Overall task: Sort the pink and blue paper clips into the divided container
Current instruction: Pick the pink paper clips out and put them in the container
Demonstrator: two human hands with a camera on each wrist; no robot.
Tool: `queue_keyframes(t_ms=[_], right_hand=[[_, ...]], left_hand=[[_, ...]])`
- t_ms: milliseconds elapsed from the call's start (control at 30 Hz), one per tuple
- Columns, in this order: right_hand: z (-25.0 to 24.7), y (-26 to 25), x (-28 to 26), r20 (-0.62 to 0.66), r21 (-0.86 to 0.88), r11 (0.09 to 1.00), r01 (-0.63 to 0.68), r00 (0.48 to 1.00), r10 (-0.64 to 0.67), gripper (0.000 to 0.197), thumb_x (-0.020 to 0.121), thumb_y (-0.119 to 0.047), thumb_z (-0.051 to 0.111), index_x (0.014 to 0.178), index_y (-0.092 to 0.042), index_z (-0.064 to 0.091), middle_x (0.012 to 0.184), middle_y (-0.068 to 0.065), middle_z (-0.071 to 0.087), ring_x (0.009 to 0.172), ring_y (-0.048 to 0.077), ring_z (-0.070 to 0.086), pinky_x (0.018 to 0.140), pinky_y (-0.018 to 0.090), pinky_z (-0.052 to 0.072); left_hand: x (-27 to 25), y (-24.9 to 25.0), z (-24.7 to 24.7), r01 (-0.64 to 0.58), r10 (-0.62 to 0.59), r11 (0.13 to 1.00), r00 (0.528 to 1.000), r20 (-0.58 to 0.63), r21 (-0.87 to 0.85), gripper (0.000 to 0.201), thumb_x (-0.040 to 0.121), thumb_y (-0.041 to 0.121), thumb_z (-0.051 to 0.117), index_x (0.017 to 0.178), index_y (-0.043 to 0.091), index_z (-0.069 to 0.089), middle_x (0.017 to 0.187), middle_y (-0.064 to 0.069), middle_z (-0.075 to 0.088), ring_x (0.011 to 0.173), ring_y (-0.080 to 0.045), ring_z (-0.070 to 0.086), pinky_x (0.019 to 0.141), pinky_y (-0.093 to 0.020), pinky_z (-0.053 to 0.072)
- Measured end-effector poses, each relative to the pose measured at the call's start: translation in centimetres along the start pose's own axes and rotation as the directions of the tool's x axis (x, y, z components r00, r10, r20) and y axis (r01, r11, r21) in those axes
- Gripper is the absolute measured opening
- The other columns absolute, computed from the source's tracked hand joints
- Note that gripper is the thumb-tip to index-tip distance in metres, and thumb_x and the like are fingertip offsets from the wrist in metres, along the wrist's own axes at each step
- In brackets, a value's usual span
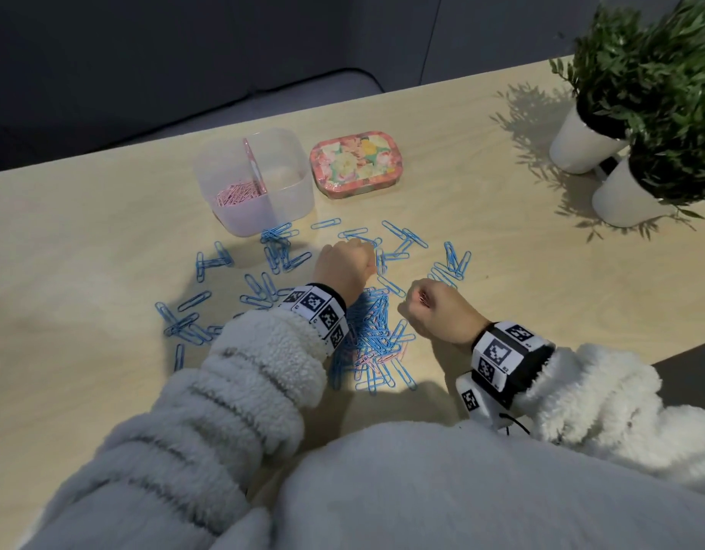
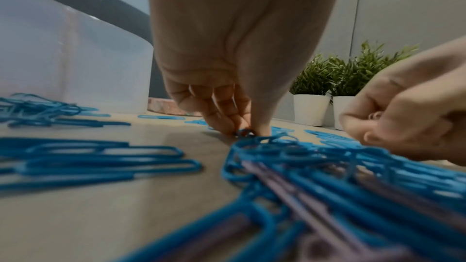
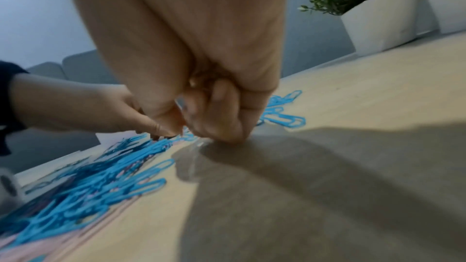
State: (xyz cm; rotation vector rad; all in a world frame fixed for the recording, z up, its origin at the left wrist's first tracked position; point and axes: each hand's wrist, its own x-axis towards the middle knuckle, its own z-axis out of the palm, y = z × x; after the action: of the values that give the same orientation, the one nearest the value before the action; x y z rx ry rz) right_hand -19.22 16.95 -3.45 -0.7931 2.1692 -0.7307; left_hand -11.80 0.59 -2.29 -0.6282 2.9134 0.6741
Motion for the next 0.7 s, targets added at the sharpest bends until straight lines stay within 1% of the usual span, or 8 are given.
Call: queue_keyframes(t_ms=[67,133,233,300,367,467,600,700], right_hand=[[-0.1,-0.1,0.3,0.028,0.25,0.968,-0.028,0.999,0.022,0.019,0.083,-0.012,0.05,0.066,-0.015,0.041,0.06,0.007,0.053,0.045,0.014,0.046,0.043,0.019,0.036],[-0.4,-0.5,0.7,0.059,0.451,0.887,-0.1,0.995,0.083,0.022,0.09,-0.004,0.043,0.072,-0.016,0.041,0.059,0.006,0.054,0.038,0.011,0.043,0.036,0.014,0.03],[-0.6,-1.1,1.2,0.018,0.533,0.841,-0.088,0.996,0.092,0.019,0.09,-0.001,0.047,0.078,-0.016,0.05,0.052,0.0,0.053,0.032,0.005,0.039,0.034,0.013,0.029],[-0.5,-1.2,1.8,-0.034,0.419,0.908,-0.007,0.999,0.024,0.022,0.087,-0.003,0.055,0.07,-0.018,0.055,0.046,-0.004,0.051,0.033,0.002,0.041,0.037,0.014,0.033],[-0.3,-1.1,2.3,-0.041,0.195,0.98,0.045,0.998,-0.038,0.02,0.081,-0.012,0.065,0.067,-0.023,0.056,0.049,-0.001,0.049,0.04,0.008,0.042,0.046,0.02,0.034],[-0.7,-1.0,2.8,-0.085,-0.119,0.993,0.007,0.996,-0.018,0.014,0.077,-0.019,0.068,0.075,-0.023,0.055,0.058,-0.006,0.049,0.06,0.017,0.049,0.061,0.027,0.035],[-1.3,-1.4,2.9,-0.201,-0.141,0.99,0.008,0.979,-0.036,0.012,0.078,-0.015,0.06,0.074,-0.025,0.056,0.062,-0.006,0.056,0.068,0.019,0.051,0.066,0.027,0.038],[-0.6,-1.9,2.7,-0.099,-0.168,0.983,0.079,0.99,-0.096,0.013,0.074,-0.024,0.067,0.069,-0.03,0.057,0.076,0.001,0.067,0.071,0.018,0.056,0.07,0.03,0.045]], left_hand=[[0.0,-0.2,-0.2,-0.034,0.031,0.999,0.994,-0.101,-0.028,0.026,0.085,0.029,0.047,0.089,0.008,0.061,0.095,-0.015,0.063,0.091,-0.035,0.056,0.078,-0.044,0.044],[-0.7,-0.3,-0.2,-0.103,0.102,0.995,0.981,-0.165,0.002,0.032,0.079,0.033,0.042,0.08,0.009,0.062,0.084,-0.015,0.063,0.081,-0.035,0.057,0.069,-0.042,0.047],[-2.4,0.0,-0.5,-0.116,0.112,0.992,0.992,0.065,0.053,0.017,0.085,0.03,0.054,0.09,0.016,0.062,0.099,-0.007,0.062,0.095,-0.028,0.056,0.086,-0.039,0.038],[-3.7,-0.6,-0.5,-0.099,0.089,0.993,0.984,0.152,0.057,0.012,0.086,0.026,0.057,0.095,0.02,0.062,0.105,-0.004,0.061,0.101,-0.024,0.056,0.091,-0.037,0.034],[-4.6,-1.4,-0.4,-0.091,0.078,0.992,0.985,0.153,0.082,0.013,0.085,0.025,0.058,0.097,0.021,0.063,0.106,-0.002,0.06,0.104,-0.023,0.055,0.089,-0.036,0.033],[-5.5,-2.0,-1.1,-0.062,0.046,0.994,0.983,0.18,0.086,0.013,0.084,0.025,0.059,0.096,0.022,0.064,0.104,-0.001,0.06,0.104,-0.023,0.054,0.088,-0.035,0.033],[-5.1,-1.4,-1.4,-0.041,0.039,0.999,0.994,0.103,0.022,0.011,0.084,0.025,0.058,0.092,0.022,0.064,0.101,-0.002,0.06,0.099,-0.024,0.055,0.086,-0.035,0.037],[-4.7,-0.4,-0.8,-0.058,0.056,0.998,0.993,0.103,0.016,0.014,0.085,0.024,0.056,0.097,0.022,0.063,0.104,-0.004,0.059,0.102,-0.025,0.053,0.086,-0.036,0.037]])
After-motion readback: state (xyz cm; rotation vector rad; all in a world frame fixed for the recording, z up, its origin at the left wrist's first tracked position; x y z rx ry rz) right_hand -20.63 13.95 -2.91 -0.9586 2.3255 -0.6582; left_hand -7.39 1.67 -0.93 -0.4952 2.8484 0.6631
